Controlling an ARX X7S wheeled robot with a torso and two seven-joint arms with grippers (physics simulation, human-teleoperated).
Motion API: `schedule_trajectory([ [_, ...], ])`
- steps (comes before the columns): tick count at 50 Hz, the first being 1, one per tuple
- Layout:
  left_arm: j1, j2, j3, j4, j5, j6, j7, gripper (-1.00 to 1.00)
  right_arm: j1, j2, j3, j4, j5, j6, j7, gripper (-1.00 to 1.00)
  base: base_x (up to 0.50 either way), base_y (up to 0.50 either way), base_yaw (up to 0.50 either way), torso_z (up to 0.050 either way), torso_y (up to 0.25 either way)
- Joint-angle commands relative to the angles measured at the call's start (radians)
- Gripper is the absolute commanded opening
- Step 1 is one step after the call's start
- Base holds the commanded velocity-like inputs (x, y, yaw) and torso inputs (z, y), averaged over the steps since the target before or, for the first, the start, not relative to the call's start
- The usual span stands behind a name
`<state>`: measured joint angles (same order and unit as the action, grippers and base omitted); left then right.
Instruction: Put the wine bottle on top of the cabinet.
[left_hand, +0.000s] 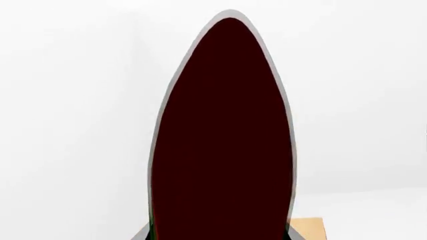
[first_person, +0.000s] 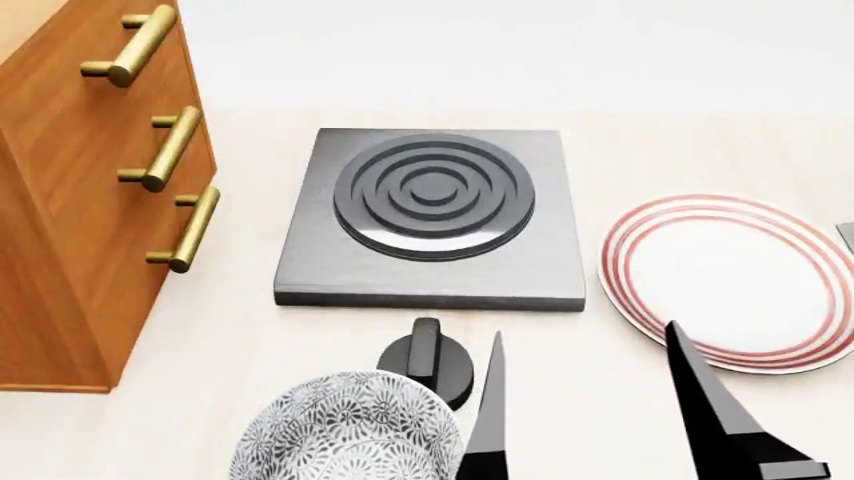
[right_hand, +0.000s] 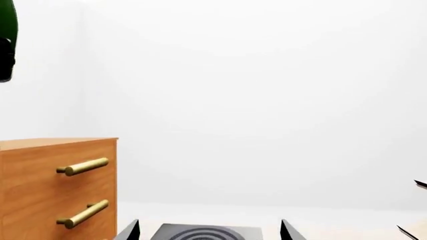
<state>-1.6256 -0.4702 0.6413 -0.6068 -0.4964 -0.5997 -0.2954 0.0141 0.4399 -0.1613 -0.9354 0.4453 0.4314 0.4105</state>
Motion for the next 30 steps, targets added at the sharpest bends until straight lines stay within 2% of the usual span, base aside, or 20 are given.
schedule_trajectory([
  [1,-0.037,0.053,-0.11,-0.144,-0.074,0.084,0.059,-1.0,0.013,-0.018,0.005,0.043,-0.028,-0.011,-0.008,1.0,0.0,0.0,0.0,0.0,0.0],
  [13,-0.013,0.049,-0.156,-0.149,-0.139,0.062,0.095,-1.0,0.009,-0.01,0.01,0.04,-0.024,-0.015,0.0,1.0,0.0,0.0,0.0,0.001,0.001],
  [30,0.005,0.026,-0.174,-0.131,-0.169,-0.019,0.056,-1.0,0.004,-0.006,-0.001,0.057,-0.03,-0.032,0.001,1.0,0.0,0.0,0.0,0.0,0.001],
])
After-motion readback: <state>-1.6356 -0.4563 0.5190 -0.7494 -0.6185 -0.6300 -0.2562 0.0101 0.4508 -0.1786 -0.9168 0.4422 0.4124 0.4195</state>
